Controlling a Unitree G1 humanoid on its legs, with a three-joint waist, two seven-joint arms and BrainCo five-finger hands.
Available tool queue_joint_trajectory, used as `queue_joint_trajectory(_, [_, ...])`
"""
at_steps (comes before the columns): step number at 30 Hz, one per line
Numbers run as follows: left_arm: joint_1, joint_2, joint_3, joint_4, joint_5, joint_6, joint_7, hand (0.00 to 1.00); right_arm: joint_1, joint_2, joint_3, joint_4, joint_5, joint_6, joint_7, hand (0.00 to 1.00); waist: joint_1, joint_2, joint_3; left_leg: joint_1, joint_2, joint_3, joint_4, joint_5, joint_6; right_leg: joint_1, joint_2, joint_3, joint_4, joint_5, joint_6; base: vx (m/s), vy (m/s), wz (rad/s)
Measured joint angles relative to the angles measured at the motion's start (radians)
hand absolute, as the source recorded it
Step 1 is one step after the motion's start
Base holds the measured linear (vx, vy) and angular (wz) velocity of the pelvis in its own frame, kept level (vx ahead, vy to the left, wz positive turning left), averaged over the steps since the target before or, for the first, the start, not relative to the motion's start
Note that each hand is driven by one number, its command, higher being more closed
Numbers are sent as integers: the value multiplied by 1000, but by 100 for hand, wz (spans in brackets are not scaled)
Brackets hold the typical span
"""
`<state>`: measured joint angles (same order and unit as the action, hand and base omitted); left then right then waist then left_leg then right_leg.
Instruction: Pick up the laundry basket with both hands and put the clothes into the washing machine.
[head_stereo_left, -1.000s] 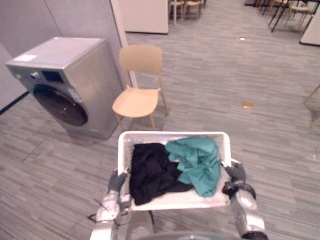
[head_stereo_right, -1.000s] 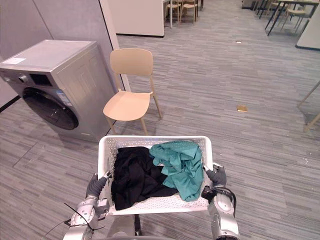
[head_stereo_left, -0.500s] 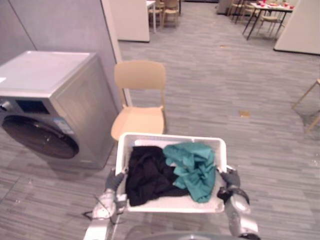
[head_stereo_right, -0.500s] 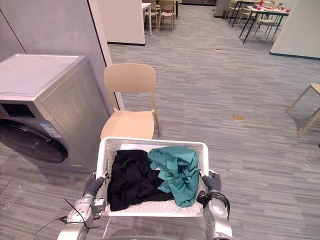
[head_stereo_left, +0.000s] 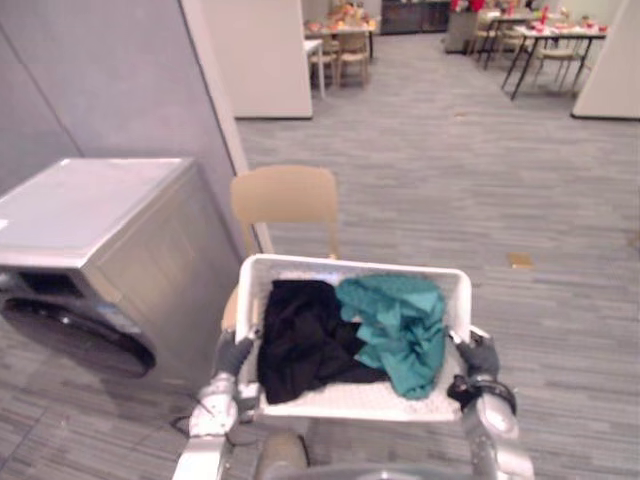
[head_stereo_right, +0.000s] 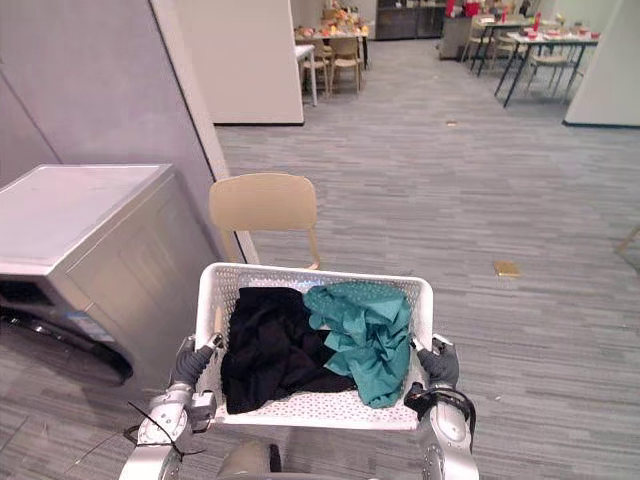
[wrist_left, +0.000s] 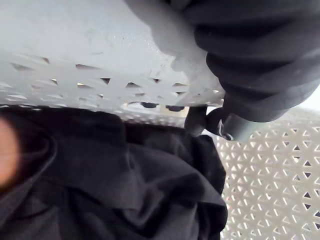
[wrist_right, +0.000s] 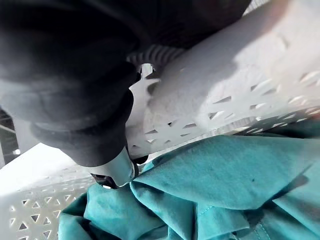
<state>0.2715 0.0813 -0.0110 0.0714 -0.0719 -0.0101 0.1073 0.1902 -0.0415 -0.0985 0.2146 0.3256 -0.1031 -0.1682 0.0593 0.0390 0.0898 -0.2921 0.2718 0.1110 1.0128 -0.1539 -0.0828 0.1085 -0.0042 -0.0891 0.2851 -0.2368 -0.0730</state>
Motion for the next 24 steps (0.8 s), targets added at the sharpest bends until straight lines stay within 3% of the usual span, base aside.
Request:
queue_joint_trajectory(2, [0, 0, 0, 22, 0, 0, 0, 100, -10, 0, -2, 33, -2, 1, -3, 100, -1, -23, -2, 31, 17, -45, -204, 1, -1, 12, -32, 42, -9, 4, 19, 406, 195, -56])
queue_joint_trajectory(3, [2, 0, -2, 31, 0, 0, 0, 100, -9, 0, -1, 43, -3, 4, -2, 100, -12, -35, 1, 64, 44, -49, -363, 4, -6, 30, -52, 50, -10, 3, 45, 350, 199, -31])
queue_joint_trajectory(4, [4, -1, -4, 36, 0, 0, 0, 100, -9, -1, -2, 43, -4, 4, -2, 100, -22, -38, 1, 75, 49, -57, -443, 12, -11, 39, -61, 54, -9, -3, 57, 348, 238, -9])
queue_joint_trajectory(5, [4, -1, -8, 44, 0, 0, 0, 100, -9, -11, -5, 49, -5, 4, -2, 100, -33, -42, -6, 82, 46, -97, -587, 48, -25, 46, -80, 60, -3, -21, 93, 269, 257, -2])
queue_joint_trajectory(6, [3, -9, -20, 51, -1, -3, 0, 100, -11, -21, -11, 51, -6, 2, -2, 100, -39, -32, -16, 82, 36, -138, -699, 123, -41, 45, -96, 63, 7, -43, 132, 339, 346, -9])
queue_joint_trajectory(7, [4, -13, -28, 59, -3, -7, 0, 100, -11, -30, -15, 56, -7, 2, -2, 100, -40, -21, -24, 89, 35, -142, -746, 188, -32, 46, -100, 67, 10, -54, 151, 448, 576, -27])
queue_joint_trajectory(8, [11, -31, -39, 71, -7, -7, 0, 100, -16, -44, -21, 77, -10, 3, -2, 100, -39, 23, -52, 92, 38, -138, -784, 280, -45, 46, -101, 86, 9, -79, 193, 438, 624, -17])
queue_joint_trajectory(9, [-5, -8, -38, 100, -10, -7, 1, 100, -35, -25, -28, 123, -15, 9, -4, 100, -50, -10, -63, 107, 10, -135, -791, 207, -125, 49, -138, 94, 7, -85, 214, 421, 627, -13])
queue_joint_trajectory(10, [-16, 14, -39, 109, -10, -4, 2, 100, -45, -14, -32, 141, -17, 15, -4, 100, -48, -36, -60, 111, -14, -127, -796, 199, -125, 50, -164, 97, 0, -71, 236, 266, 444, -5])
queue_joint_trajectory(11, [-18, 51, -39, 116, -26, -1, 2, 100, -60, 7, -27, 164, -24, 25, -3, 100, -42, -65, -56, 118, -38, -112, -800, 195, -119, 60, -192, 110, -43, -5, 266, 229, 417, -19])
queue_joint_trajectory(12, [-10, 62, -39, 116, -36, 1, 2, 100, -66, 15, -19, 166, -27, 37, -2, 100, -39, -65, -55, 126, -51, -98, -799, 185, -102, 73, -201, 121, -83, 72, 296, 215, 402, -19])
queue_joint_trajectory(14, [-12, 64, -37, 111, -36, 0, 3, 100, -74, 14, -18, 166, -27, 38, -1, 100, -34, -61, -54, 140, -70, -77, -800, 168, -73, 76, -227, 127, -96, 144, 325, 168, 341, -13])
queue_joint_trajectory(19, [-57, 78, -41, 83, -44, -12, 11, 100, -141, -7, -24, 166, -22, 34, -2, 100, -14, -57, -53, 81, -131, -35, -802, 155, -47, 7, -289, 117, -123, 202, 333, 26, 216, -13])
queue_joint_trajectory(24, [-111, 79, -47, 83, -45, -16, 30, 100, -206, -49, -20, 166, -13, 35, -2, 100, 13, -50, -14, -15, -137, -56, -787, 179, -24, -39, -290, 70, -162, 201, 334, -125, 46, 8])
